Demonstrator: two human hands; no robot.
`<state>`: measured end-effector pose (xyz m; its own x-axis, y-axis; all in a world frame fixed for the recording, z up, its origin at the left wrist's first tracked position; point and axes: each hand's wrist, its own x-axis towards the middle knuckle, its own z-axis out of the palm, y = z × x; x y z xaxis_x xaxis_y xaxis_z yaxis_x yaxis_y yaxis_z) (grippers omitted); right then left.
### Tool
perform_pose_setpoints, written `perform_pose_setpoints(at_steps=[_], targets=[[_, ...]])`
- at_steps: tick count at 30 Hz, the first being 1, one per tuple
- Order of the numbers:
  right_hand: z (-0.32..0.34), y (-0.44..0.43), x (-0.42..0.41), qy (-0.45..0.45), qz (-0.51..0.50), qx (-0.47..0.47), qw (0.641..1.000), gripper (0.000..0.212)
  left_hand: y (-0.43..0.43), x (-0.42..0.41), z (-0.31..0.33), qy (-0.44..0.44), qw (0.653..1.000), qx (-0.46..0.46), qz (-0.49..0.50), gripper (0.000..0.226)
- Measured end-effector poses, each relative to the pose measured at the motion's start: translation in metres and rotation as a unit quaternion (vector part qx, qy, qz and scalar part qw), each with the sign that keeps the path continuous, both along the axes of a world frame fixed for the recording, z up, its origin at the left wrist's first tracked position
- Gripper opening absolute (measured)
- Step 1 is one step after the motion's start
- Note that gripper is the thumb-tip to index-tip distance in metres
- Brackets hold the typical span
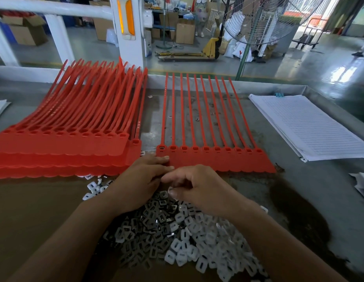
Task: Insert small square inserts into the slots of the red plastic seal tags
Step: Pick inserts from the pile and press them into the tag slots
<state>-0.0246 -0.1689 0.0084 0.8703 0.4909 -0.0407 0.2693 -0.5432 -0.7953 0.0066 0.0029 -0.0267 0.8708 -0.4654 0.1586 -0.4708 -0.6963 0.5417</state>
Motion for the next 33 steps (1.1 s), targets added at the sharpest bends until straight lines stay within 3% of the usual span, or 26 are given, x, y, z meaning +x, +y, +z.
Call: perform_pose_setpoints(at_steps=[3,7,16,23,29,33], targets=[[0.0018,0.0007,-0.0009,-0.003,-0.003,0.004,1.000,0.009,0.0014,-0.0022,-0.0001,0.006,1.000,0.004,0.005,0.037],[0.0035,0.0023,-0.0008,0.010,0.024,-0.018,0.999,0.004,0.0009,-0.0033,0.0007,0.009,1.000,0.000,0.012,0.038],[0.0015,0.0024,-0.0028,-0.019,0.082,-0.024,0.996,0.010,0.0003,-0.0049,0.0008,0.009,1.000,0.001,0.013,0.038],[-0.0004,0.0027,-0.0021,-0.016,0.079,-0.017,0.997,0.015,0.0010,-0.0045,0.0002,0.013,1.000,-0.008,0.014,0.038],[0.0004,0.0018,-0.0019,-0.016,0.068,-0.011,0.998,0.004,0.0007,-0.0037,-0.0009,0.003,1.000,-0.015,0.006,0.037],[0.0027,0.0012,-0.0024,0.009,0.062,-0.023,0.998,0.014,0.0009,-0.0037,-0.0013,-0.002,1.000,-0.010,0.001,0.037]])
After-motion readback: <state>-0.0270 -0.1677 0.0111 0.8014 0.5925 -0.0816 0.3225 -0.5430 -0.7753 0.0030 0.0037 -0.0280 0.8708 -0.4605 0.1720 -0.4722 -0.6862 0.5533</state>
